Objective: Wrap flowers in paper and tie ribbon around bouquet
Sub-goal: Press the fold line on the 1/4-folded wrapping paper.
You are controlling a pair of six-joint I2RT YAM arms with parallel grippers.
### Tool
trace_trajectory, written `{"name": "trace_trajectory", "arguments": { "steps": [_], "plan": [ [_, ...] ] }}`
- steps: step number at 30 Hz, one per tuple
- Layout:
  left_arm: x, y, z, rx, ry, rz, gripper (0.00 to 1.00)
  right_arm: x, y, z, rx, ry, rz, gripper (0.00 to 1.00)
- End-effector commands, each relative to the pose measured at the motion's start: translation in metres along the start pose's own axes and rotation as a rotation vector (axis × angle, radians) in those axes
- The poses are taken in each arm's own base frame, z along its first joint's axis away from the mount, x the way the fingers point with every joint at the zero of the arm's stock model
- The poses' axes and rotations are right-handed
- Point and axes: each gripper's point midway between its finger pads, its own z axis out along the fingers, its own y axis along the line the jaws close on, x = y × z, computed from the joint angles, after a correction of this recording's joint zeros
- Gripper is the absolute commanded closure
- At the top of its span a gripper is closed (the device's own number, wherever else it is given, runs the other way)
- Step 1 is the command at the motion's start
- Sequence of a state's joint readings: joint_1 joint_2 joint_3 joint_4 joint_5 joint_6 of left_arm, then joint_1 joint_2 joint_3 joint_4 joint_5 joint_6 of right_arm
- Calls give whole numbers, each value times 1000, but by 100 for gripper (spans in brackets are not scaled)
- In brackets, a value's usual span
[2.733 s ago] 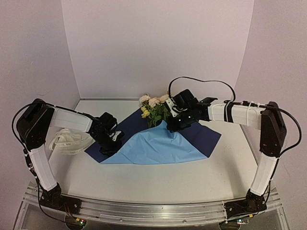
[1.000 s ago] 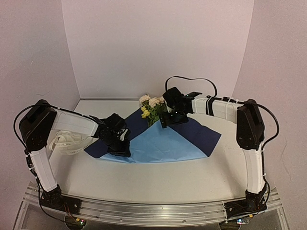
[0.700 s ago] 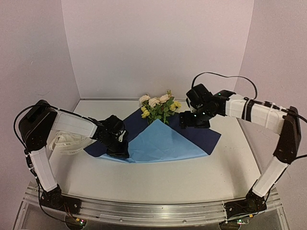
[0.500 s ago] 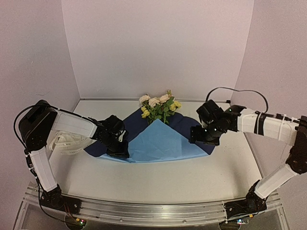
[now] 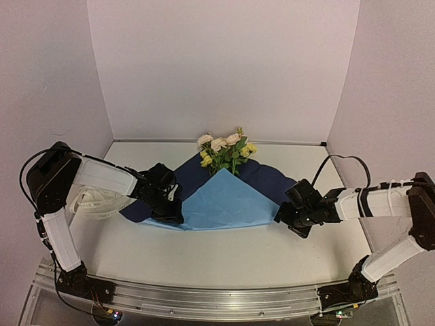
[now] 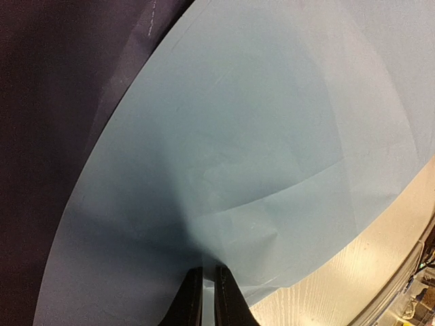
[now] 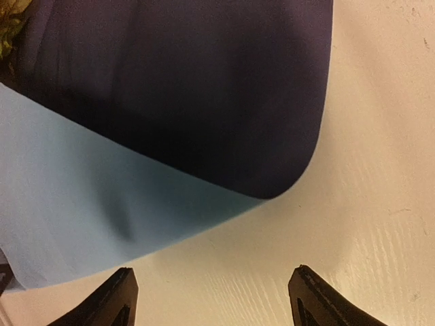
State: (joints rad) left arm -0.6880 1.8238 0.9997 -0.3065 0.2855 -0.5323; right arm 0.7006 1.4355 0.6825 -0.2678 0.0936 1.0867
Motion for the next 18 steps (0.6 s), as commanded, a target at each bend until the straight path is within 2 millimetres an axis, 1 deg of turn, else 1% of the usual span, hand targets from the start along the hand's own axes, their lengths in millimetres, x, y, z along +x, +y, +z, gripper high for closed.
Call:
{"name": "trace_trajectory", "arguments": {
  "steps": [1,5,8,10,12,14,18],
  "plan": [
    [-3,1,-6,-9,-15,3,92,-23,10,17,-79,-143,152,26],
    [-2,2,-6,-11,-13,4,92,-25,8,29,-86,-168,194,35],
    [-1,3,-6,-15,-11,8,92,-28,5,31,-75,-196,199,41],
    [-1,2,-7,-14,-13,12,92,-30,4,31,-68,-208,197,47],
    [-2,1,-9,-11,-18,18,92,-31,6,33,-67,-206,191,56],
    [-4,0,-12,-12,-22,23,91,-30,8,35,-63,-200,191,69],
    [-11,-6,-24,5,-48,28,88,-29,4,36,-29,-186,200,89]
  ]
}}
